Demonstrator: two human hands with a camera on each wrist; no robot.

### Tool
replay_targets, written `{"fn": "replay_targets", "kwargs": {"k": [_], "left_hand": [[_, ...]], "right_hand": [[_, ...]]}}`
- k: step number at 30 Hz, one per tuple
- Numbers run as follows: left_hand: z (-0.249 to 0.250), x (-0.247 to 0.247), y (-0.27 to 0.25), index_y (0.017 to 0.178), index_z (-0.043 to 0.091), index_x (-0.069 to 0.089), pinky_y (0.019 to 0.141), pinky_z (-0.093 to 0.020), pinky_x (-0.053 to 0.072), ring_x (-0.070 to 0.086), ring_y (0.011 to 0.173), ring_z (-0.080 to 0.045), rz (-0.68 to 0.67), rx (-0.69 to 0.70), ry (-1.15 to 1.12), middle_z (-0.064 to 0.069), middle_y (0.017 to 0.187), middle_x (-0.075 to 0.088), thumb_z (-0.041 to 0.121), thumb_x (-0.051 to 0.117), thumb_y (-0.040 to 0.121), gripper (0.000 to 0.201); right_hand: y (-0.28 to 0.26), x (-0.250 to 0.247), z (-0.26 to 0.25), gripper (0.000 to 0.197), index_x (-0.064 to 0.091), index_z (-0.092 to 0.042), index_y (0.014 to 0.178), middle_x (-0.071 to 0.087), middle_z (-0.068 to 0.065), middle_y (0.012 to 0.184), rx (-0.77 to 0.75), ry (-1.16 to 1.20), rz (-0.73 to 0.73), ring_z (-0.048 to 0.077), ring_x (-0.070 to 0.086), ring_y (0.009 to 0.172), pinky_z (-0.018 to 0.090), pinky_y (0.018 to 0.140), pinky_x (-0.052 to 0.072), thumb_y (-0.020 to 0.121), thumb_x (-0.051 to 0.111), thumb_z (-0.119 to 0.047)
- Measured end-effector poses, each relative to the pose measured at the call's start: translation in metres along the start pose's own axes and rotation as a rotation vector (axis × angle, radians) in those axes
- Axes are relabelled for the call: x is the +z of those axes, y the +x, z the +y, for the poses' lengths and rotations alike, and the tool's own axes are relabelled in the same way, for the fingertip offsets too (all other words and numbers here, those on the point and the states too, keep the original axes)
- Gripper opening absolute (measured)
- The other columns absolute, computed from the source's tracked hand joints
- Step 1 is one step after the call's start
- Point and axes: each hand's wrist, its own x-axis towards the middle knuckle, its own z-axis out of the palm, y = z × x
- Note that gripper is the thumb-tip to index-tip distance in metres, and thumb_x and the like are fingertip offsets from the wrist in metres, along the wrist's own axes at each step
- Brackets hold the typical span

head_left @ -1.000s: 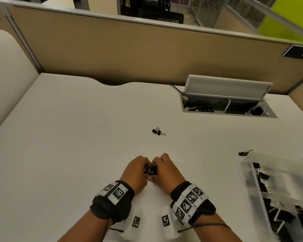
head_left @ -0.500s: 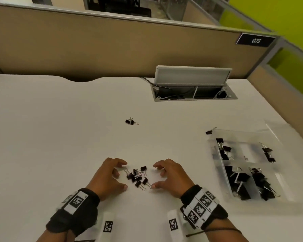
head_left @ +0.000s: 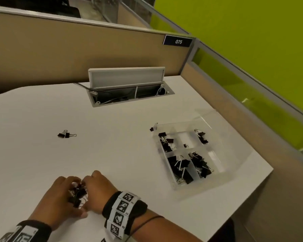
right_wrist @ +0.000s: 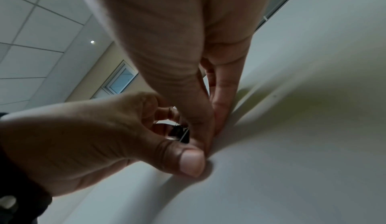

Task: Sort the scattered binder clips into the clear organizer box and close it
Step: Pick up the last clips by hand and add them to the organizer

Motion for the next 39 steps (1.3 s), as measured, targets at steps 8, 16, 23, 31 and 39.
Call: {"fn": "replay_targets", "kwargs": {"k": [8,16,23,31,39], "left_hand": [[0.006,-0.007,-0.007,0.084,0.024,0.057,0.062,-0.021,0.039,0.056,0.075,-0.012,0.057,-0.052,-0.07,0.003,0.086,0.057,0.024,0.095,0.039,0.059],[0.005,-0.005,-0.01,0.085,0.025,0.061,0.066,-0.019,0.045,0.061,0.076,-0.011,0.145,-0.085,-0.201,0.006,0.084,0.063,0.016,0.091,0.049,0.048],[-0.006,-0.004,-0.005,0.087,0.026,0.065,0.06,-0.011,0.035,0.056,0.073,-0.003,0.201,-0.059,-0.123,0.009,0.083,0.062,0.029,0.08,0.069,0.024],[-0.019,-0.015,-0.006,0.089,0.019,0.062,0.073,-0.034,0.053,0.062,0.076,-0.017,0.211,-0.058,-0.259,-0.001,0.083,0.067,0.02,0.068,0.083,0.008],[-0.031,-0.03,-0.013,0.102,0.0,0.057,0.072,-0.03,0.057,0.068,0.082,-0.021,0.138,-0.108,-0.901,-0.013,0.096,0.067,0.0,0.062,0.087,0.016]], "right_hand": [[0.015,-0.004,-0.004,0.042,0.056,-0.003,0.113,0.048,0.02,0.112,-0.068,-0.053,-0.048,0.037,0.056,0.094,0.043,0.081,0.051,0.075,0.072,-0.009],[0.025,-0.009,0.0,0.039,0.059,-0.009,0.111,0.051,0.015,0.111,-0.129,-0.027,-0.049,0.03,0.056,0.095,0.03,0.075,0.043,0.074,0.072,-0.012],[0.027,-0.011,-0.004,0.033,0.064,-0.015,0.108,0.057,0.008,0.11,-0.181,0.111,-0.004,0.022,0.058,0.097,0.028,0.085,0.049,0.076,0.071,-0.016],[0.029,-0.014,-0.019,0.027,0.068,-0.017,0.105,0.062,0.001,0.103,-0.247,0.255,0.072,0.013,0.06,0.089,0.014,0.076,0.048,0.08,0.06,-0.008],[0.049,-0.02,-0.028,0.024,0.069,-0.021,0.102,0.072,-0.004,0.098,-0.211,0.576,-0.032,0.009,0.068,0.095,0.024,0.089,0.052,0.085,0.062,-0.006]]}}
